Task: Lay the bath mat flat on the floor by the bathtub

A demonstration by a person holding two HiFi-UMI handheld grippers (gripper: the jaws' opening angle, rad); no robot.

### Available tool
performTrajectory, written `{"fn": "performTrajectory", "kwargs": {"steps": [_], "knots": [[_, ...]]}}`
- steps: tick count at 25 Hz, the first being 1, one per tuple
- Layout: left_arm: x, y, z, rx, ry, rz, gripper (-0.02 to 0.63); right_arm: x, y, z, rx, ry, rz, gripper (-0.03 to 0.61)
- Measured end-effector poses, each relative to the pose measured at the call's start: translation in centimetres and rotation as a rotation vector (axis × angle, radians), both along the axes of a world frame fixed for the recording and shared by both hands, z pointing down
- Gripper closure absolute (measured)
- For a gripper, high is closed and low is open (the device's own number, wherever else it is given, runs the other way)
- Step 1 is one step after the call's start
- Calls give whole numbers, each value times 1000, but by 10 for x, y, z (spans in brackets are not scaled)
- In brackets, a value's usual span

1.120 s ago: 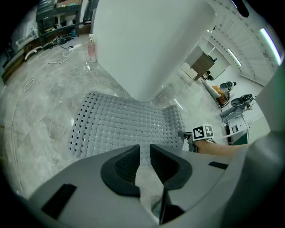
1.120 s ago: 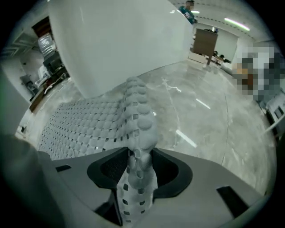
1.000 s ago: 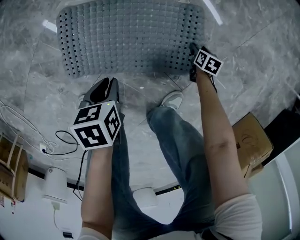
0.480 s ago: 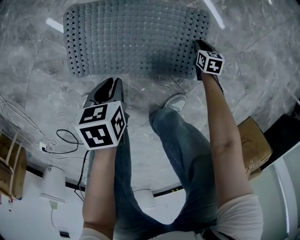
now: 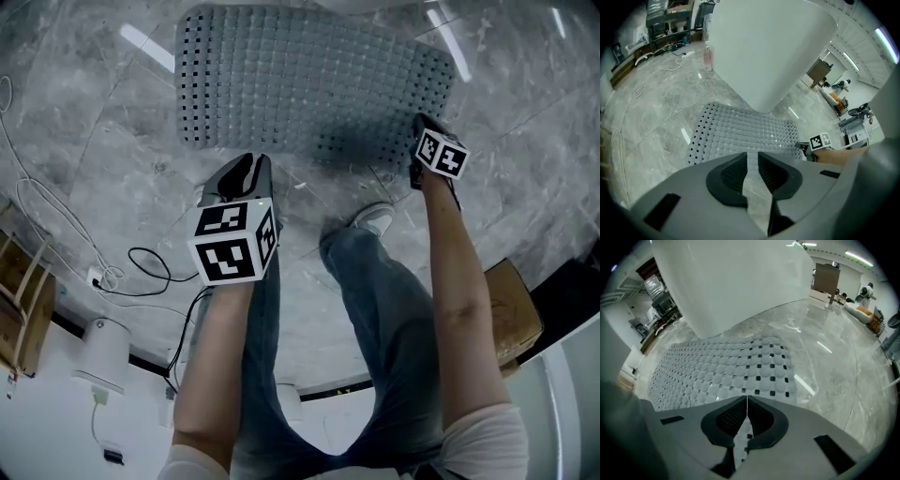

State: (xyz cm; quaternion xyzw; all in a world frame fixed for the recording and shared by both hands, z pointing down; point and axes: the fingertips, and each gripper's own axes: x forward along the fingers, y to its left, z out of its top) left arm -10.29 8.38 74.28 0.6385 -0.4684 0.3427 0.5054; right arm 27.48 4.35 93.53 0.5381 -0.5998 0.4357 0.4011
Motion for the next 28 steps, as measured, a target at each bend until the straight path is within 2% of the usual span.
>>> {"fn": "performTrajectory", "kwargs": {"steps": [2,6,10,13,17,20,23,28], "knots": [[-22,7,7,10,-42,13,539,-20,17,-7,-37,-25,-21,547],[-91,22,50,-11,-141,10,552,-58,44,-17,-79,-73,28,546],[-169,14,114,-34,-301,114,565,-89,62,-20,-89,-104,80,548],[-202,0,153,-23,-330,164,572,-107,74,-17,-92,-105,73,548],[-202,-14,188,-9,-273,205,590,-119,86,-5,-112,-101,50,549],[-187,-4,221,-50,-219,213,595,-118,85,-5,-109,-96,61,549],[-189,8,250,-60,-257,240,595,-118,86,-8,-104,-92,57,549],[-189,6,250,21,-299,207,597,-109,82,-18,-81,-81,0,551]]}}
